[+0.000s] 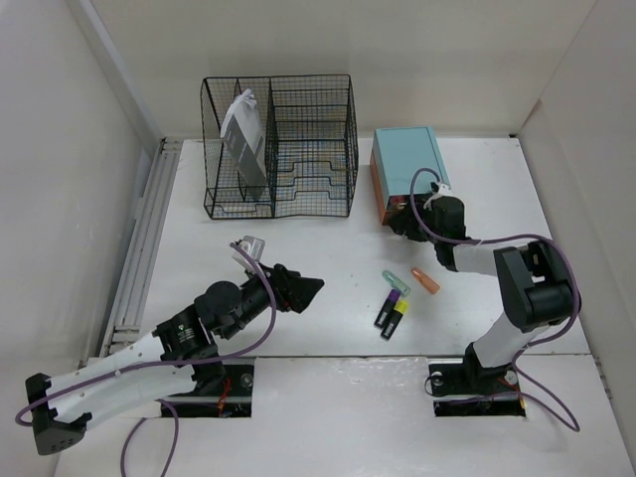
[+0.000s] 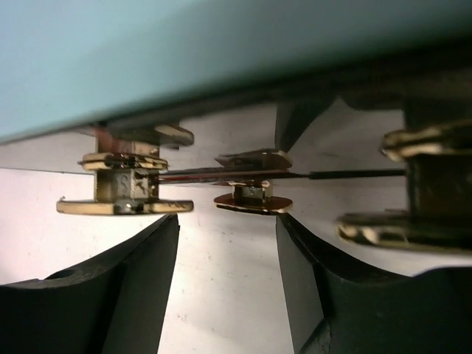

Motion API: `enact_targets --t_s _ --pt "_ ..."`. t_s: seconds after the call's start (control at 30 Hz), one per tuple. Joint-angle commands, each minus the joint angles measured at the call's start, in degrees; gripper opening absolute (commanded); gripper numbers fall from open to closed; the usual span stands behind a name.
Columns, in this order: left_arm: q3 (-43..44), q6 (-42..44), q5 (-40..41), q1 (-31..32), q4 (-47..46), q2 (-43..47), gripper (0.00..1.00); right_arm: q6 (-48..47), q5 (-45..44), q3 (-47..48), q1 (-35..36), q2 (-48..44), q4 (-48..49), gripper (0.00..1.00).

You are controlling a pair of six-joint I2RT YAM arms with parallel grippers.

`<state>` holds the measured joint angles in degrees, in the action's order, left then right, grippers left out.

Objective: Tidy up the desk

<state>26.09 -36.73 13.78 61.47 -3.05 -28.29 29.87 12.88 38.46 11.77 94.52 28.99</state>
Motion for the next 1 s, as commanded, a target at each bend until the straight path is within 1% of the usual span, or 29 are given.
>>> enact_targets --t_s 0.0,0.1,0.17,0.2,0.23,0.27,0.3,0.33,0.37,0.4,0.43,0.47,0.5,0.53,0.57,0.6,0.63,0.7,0.73,0.77,0.8,0.83,0.87,0.9,0.93,0.97 --pt "2.0 0.3 0.6 0.3 -1.2 0.4 0.77 1.2 -1.3 -1.3 0.3 -2.3 3.0 0.60" --pt "0.7 -0.4 -0.9 0.3 -4.2 0.4 0.77 -0.2 -0.1 -1.9 0.8 -5.4 3.0 0.60" --pt "-1.6 -2.0 -3.0 0.3 -10.5 -2.2 0.77 -2.3 1.7 -0.8 0.8 -7.7 -0.3 0.60" --pt "-2.2 -2.0 -3.6 0.3 -12.8 -3.8 0.77 -3.2 4.6 0.1 0.8 -8.3 -4.3 0.60" --pt "-2.9 -3.0 -3.6 0.3 -15.3 -5.7 0.76 -4.6 6.3 1.1 0.8 -8.8 -6.3 0.60" --pt "-2.9 -3.8 -4.4 0.3 -20.8 -10.4 0.76 -7.8 8.2 2.6 0.8 -9.3 -7.9 0.60" --pt "-2.9 -3.8 -5.2 0.3 -23.6 -13.1 0.74 -9.3 12.7 3.3 0.8 -10.6 -8.9 0.58" --pt "-2.9 -4.7 -5.3 0.3 -26.0 -15.8 0.72 -11.0 15.0 4.2 0.8 -11.3 -12.3 0.56" --pt "-1.8 -5.2 -6.2 -0.5 -31.2 -21.1 0.66 -15.4 17.9 5.4 0.8 -12.0 -13.9 0.52" --pt "-1.2 -5.7 -8.2 -1.7 -33.8 -23.9 0.62 -18.5 21.6 8.6 0.8 -13.0 -16.1 0.44" --pt "-0.7 -6.7 -9.4 -2.3 -36.3 -26.5 0.57 -22.1 27.6 10.9 0.8 -13.0 -23.3 0.34" --pt "0.7 -6.7 -10.0 -2.3 -38.8 -29.1 0.50 -25.9 28.9 13.7 0.8 -13.8 -28.4 0.20" --pt "1.7 -7.2 -11.3 -3.0 -42.6 -34.0 0.31 -33.8 28.3 19.4 0.8 -15.2 -33.7 0.00" --pt "2.6 -7.7 -12.3 -3.7 -44.4 -36.4 0.20 -37.2 27.2 21.5 0.8 -16.5 -37.4 0.00" --pt "3.6 -7.7 -13.5 -4.3 -46.2 -38.7 0.10 -40.1 25.8 23.1 0.8 -18.1 -43.1 0.00" --pt "6.1 -8.4 -14.6 -4.9 -48.4 -43.5 0.00 -44.9 24.5 24.1 0.8 -20.1 -44.6 0.00" --pt "7.2 -9.3 -16.9 -5.8 -49.8 -45.9 0.00 -47.2 23.0 24.6 0.8 -25.4 -45.4 0.00" --pt "9.8 -12.0 -19.4 -7.0 -53.8 -50.4 0.00 -49.8 13.3 24.0 0.8 -31.4 -44.2 0.00" --pt "10.6 -13.1 -20.4 -8.1 -58.2 -55.2 0.00 -49.8 8.9 21.9 0.8 -37.2 -42.3 0.00" --pt "11.3 -14.3 -22.5 -8.1 -60.6 -57.8 0.00 -49.8 -0.7 20.7 0.8 -39.7 -40.2 0.45" --pt "12.1 -15.6 -23.3 -9.0 -62.8 -60.4 0.00 -49.8 -3.7 19.9 0.0 -41.2 -37.9 0.77" --pt "14.6 -18.0 -24.1 -9.0 -66.4 -65.4 0.00 -49.8 -5.6 19.9 -0.9 -41.9 -37.9 0.92" --pt "16.0 -19.1 -25.8 -9.8 -68.0 -68.1 0.00 -49.8 -5.6 19.9 -2.1 -41.9 -37.9 0.99" --pt "18.5 -20.3 -25.8 -10.5 -69.5 -70.6 0.08 -49.8 -5.6 19.9 -4.3 -41.9 -39.3 0.99" --pt "19.7 -21.8 -25.8 -10.5 -71.0 -75.2 0.20 -48.7 -4.5 19.3 -5.4 -41.9 -40.0 0.99" --pt "20.8 -24.1 -25.8 -11.0 -74.2 -77.3 0.33 -46.2 -2.4 19.3 -6.6 -41.4 -40.0 0.92"
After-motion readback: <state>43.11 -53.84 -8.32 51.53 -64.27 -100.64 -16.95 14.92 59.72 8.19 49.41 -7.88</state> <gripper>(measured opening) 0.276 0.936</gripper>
